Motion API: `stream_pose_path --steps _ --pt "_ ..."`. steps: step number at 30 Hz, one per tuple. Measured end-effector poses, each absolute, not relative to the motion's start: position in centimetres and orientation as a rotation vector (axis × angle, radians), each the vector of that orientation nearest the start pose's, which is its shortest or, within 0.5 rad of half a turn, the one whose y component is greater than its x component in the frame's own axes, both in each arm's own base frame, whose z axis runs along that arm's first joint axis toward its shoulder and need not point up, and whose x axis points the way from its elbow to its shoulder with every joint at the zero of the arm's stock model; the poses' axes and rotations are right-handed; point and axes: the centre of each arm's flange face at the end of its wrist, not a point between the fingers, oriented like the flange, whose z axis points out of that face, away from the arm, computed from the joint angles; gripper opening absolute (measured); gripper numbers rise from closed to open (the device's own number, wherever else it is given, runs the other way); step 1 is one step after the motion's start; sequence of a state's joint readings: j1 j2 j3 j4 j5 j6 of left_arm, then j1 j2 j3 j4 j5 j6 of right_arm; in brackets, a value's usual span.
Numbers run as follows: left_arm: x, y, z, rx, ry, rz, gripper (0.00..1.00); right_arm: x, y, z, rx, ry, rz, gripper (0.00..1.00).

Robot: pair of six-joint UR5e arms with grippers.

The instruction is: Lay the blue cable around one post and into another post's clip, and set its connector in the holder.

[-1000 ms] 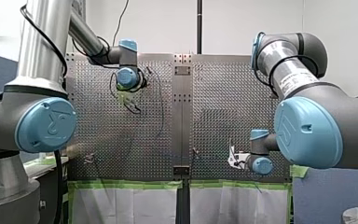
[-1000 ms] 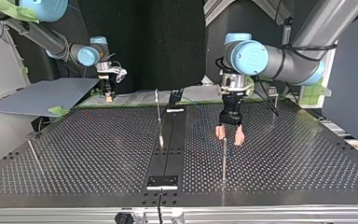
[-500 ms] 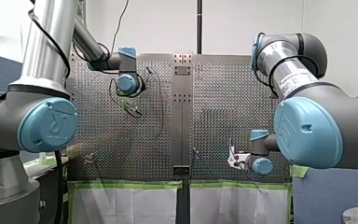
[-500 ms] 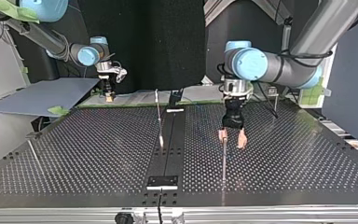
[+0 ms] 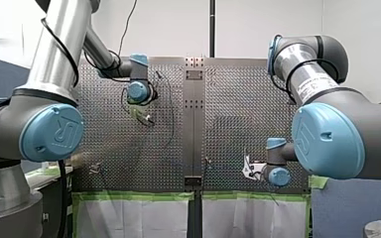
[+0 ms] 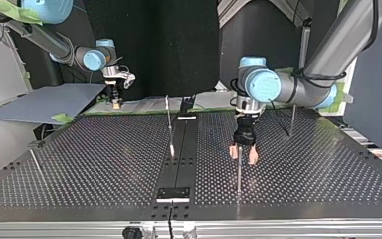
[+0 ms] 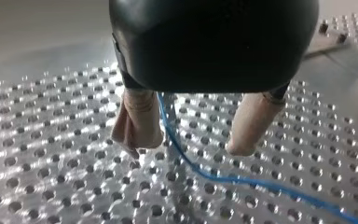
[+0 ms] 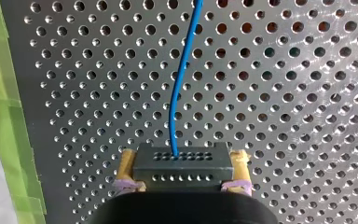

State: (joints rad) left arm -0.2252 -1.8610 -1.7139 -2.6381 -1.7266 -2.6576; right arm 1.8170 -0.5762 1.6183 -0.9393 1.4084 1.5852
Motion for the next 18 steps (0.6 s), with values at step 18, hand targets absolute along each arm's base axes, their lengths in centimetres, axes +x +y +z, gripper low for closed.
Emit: stream_pose_path --steps 18 --pt "55.2 -22.6 31.1 -0.792 1.359 -0.871 1.0 29.6 -59.5 -3.6 1.571 -1.051 1.414 0.0"
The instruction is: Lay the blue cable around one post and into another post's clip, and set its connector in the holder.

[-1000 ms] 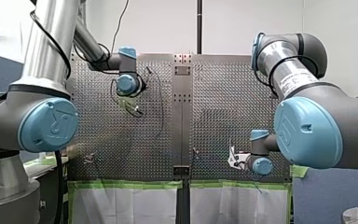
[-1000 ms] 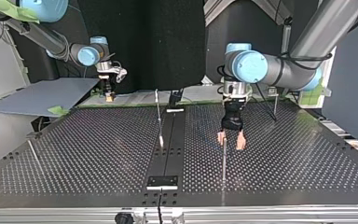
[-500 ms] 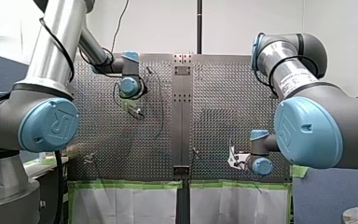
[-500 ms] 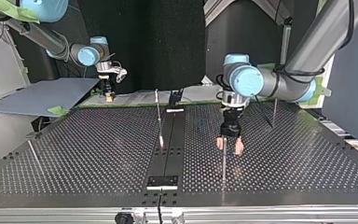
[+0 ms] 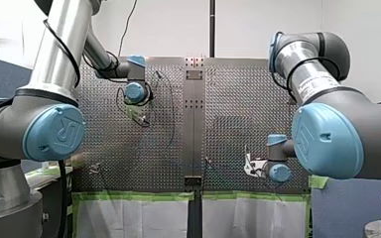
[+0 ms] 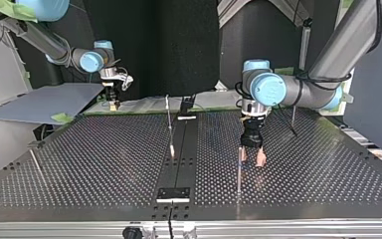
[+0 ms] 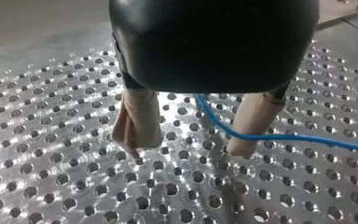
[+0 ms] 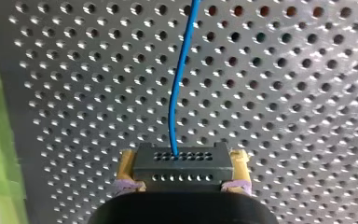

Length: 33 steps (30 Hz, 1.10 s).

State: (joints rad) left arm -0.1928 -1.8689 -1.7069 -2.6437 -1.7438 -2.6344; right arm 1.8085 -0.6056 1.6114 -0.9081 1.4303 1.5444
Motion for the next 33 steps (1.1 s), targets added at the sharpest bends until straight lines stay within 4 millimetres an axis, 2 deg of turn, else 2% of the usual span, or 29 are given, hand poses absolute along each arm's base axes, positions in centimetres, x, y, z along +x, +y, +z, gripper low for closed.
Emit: stream_pose_path --steps 7,17,26,33 --pt "55.2 -22.6 31.1 -0.781 1.358 -0.87 1.0 29.7 -59.9 0.4 1.573 -1.046 1.408 0.0" --pt "55.2 -22.6 31.1 -0.767 1.364 -0.847 1.0 30.7 -59.6 6.5 1.57 -1.069 1.43 0.0" --pt "55.1 -23.0 30.9 -0.746 1.384 -0.843 1.0 30.6 -59.2 11.4 1.537 -1.121 1.437 0.0" --pt "55.6 -23.2 29.0 -0.756 1.418 -0.843 1.0 31.1 -58.5 15.8 1.519 -1.122 1.467 0.0"
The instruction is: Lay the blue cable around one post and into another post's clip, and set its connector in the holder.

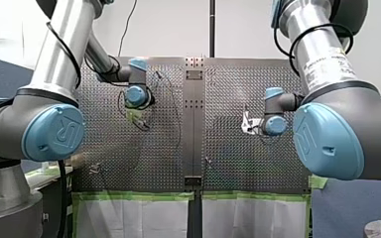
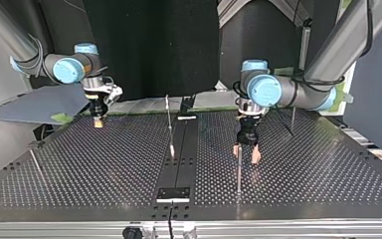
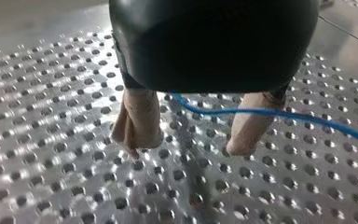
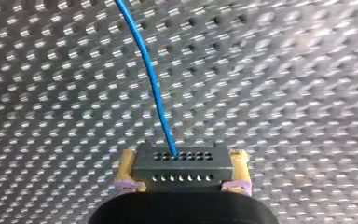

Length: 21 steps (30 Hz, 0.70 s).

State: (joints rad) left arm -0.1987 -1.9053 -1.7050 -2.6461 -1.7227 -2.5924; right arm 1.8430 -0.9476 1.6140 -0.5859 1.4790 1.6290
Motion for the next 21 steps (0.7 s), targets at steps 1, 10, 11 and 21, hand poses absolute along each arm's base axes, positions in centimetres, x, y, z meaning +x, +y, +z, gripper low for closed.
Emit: stream_pose_path --steps 1,10,11,21 --pt "55.6 -23.3 28.9 -0.756 1.42 -0.843 1.0 31.2 -58.4 16.3 1.515 -1.118 1.47 0.0" --pt "55.7 -23.3 28.7 -0.754 1.421 -0.846 1.0 30.5 -58.2 21.6 1.43 -1.097 1.477 0.0" --pt "55.7 -23.3 28.7 -0.753 1.423 -0.849 1.0 30.3 -58.3 22.3 1.416 -1.093 1.48 0.0" --pt "55.7 -23.4 28.7 -0.749 1.427 -0.855 1.0 28.8 -58.3 28.9 1.291 -1.028 1.532 0.0"
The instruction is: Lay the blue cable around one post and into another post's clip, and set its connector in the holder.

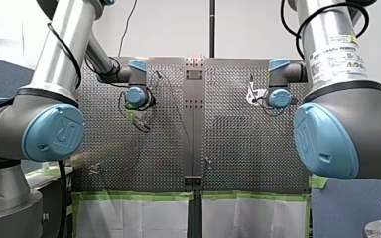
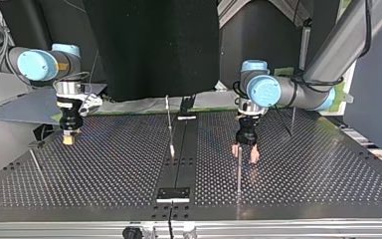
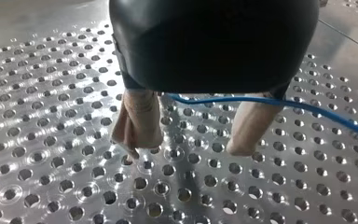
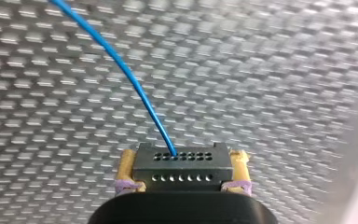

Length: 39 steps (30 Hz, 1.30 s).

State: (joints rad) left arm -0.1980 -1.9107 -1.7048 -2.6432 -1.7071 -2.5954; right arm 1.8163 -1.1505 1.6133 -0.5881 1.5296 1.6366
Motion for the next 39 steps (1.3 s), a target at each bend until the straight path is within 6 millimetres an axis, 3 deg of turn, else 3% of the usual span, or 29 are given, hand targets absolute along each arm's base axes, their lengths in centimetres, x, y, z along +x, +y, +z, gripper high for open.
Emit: stream_pose_path --steps 5,14,22,27,39 --pt "55.7 -23.3 28.7 -0.75 1.426 -0.854 1.0 27.3 -58.1 32.0 1.236 -1.008 1.542 0.0" --pt "55.7 -23.3 28.7 -0.75 1.429 -0.852 1.0 24.3 -56.7 35.5 1.143 -0.984 1.531 0.0" --pt "55.7 -23.3 28.7 -0.749 1.429 -0.851 1.0 21.2 -57.8 33.8 1.153 -1.043 1.453 0.0" --pt "55.7 -23.3 28.7 -0.749 1.429 -0.85 1.0 18.8 -59.2 31.7 1.158 -1.082 1.398 0.0" --pt "55.7 -23.3 28.7 -0.749 1.429 -0.849 1.0 17.8 -60.8 28.6 1.243 -1.105 1.39 0.0"
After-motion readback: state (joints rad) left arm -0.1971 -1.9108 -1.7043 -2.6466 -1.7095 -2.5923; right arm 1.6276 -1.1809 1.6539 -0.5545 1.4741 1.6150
